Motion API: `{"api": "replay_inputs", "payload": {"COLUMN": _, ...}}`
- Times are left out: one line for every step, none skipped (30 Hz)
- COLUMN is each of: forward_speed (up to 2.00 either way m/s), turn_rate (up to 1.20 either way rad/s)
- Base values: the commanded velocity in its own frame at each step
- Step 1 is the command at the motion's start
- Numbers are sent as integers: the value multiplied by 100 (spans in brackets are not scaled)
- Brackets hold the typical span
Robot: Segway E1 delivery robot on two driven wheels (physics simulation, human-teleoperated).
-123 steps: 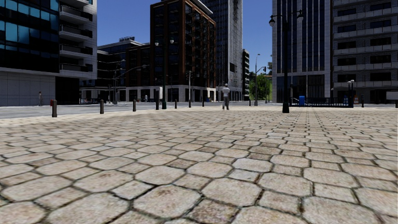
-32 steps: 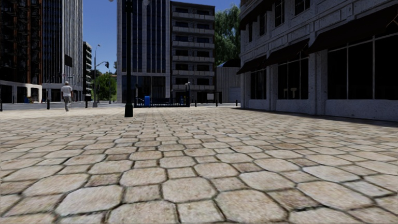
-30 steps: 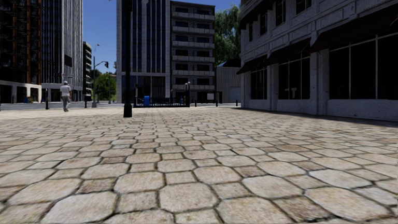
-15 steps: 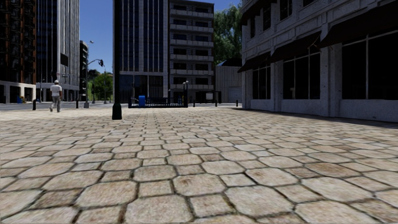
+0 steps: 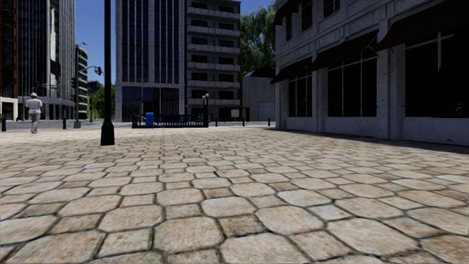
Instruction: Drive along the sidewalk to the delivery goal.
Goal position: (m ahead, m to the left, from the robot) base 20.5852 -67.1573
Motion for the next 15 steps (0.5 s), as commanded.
{"api": "replay_inputs", "payload": {"forward_speed": 200, "turn_rate": -3}}
{"api": "replay_inputs", "payload": {"forward_speed": 200, "turn_rate": 0}}
{"api": "replay_inputs", "payload": {"forward_speed": 200, "turn_rate": 0}}
{"api": "replay_inputs", "payload": {"forward_speed": 200, "turn_rate": 0}}
{"api": "replay_inputs", "payload": {"forward_speed": 200, "turn_rate": 0}}
{"api": "replay_inputs", "payload": {"forward_speed": 200, "turn_rate": 0}}
{"api": "replay_inputs", "payload": {"forward_speed": 200, "turn_rate": 0}}
{"api": "replay_inputs", "payload": {"forward_speed": 200, "turn_rate": 0}}
{"api": "replay_inputs", "payload": {"forward_speed": 200, "turn_rate": 0}}
{"api": "replay_inputs", "payload": {"forward_speed": 200, "turn_rate": 0}}
{"api": "replay_inputs", "payload": {"forward_speed": 200, "turn_rate": 0}}
{"api": "replay_inputs", "payload": {"forward_speed": 200, "turn_rate": 0}}
{"api": "replay_inputs", "payload": {"forward_speed": 200, "turn_rate": 0}}
{"api": "replay_inputs", "payload": {"forward_speed": 200, "turn_rate": 0}}
{"api": "replay_inputs", "payload": {"forward_speed": 200, "turn_rate": 0}}
